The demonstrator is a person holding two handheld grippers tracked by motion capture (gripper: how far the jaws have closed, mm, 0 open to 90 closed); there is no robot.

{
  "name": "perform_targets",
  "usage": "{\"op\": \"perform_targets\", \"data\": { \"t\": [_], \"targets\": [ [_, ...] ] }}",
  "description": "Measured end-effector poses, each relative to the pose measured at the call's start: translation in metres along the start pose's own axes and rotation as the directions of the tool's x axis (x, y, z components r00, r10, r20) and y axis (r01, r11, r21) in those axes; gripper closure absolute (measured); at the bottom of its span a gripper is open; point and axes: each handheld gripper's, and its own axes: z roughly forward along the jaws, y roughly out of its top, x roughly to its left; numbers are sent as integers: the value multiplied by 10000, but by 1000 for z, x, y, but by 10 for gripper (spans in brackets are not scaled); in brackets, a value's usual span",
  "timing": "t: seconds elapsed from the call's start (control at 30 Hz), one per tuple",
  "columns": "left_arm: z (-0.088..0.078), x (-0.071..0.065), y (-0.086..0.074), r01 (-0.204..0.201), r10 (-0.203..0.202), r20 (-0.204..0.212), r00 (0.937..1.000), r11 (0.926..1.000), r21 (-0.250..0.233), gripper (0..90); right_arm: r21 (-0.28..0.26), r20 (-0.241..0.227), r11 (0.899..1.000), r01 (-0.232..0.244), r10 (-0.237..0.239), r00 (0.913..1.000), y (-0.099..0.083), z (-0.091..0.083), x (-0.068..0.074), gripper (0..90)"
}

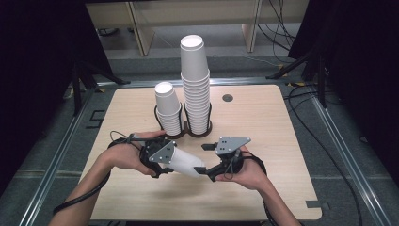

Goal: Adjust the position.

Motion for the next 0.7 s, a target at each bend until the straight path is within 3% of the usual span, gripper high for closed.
{"op": "perform_targets", "data": {
  "t": [0.13,0.37,0.4,0.43,0.5,0.7],
  "targets": [
    [-1,3,7,8,-16,188,9998,9991,416,198,505,88,9977,446,-451,9989,7,5,3,209],
    [1,4,11,-134,109,342,9994,9971,747,198,994,-183,9937,512,-496,9986,14,16,9,208],
    [1,4,12,-97,77,270,9996,9971,754,198,1014,-182,9917,794,-780,9968,15,17,8,207],
    [3,2,12,275,-291,310,9991,9984,499,198,1136,-182,9915,639,-622,9979,15,18,8,206],
    [1,5,14,-141,109,379,9992,9962,856,198,1139,-186,9898,852,-836,9963,17,20,7,204],
    [0,6,16,-140,106,385,9992,9957,914,199,1341,-274,9876,818,-788,9965,19,28,8,204]
  ]
}}
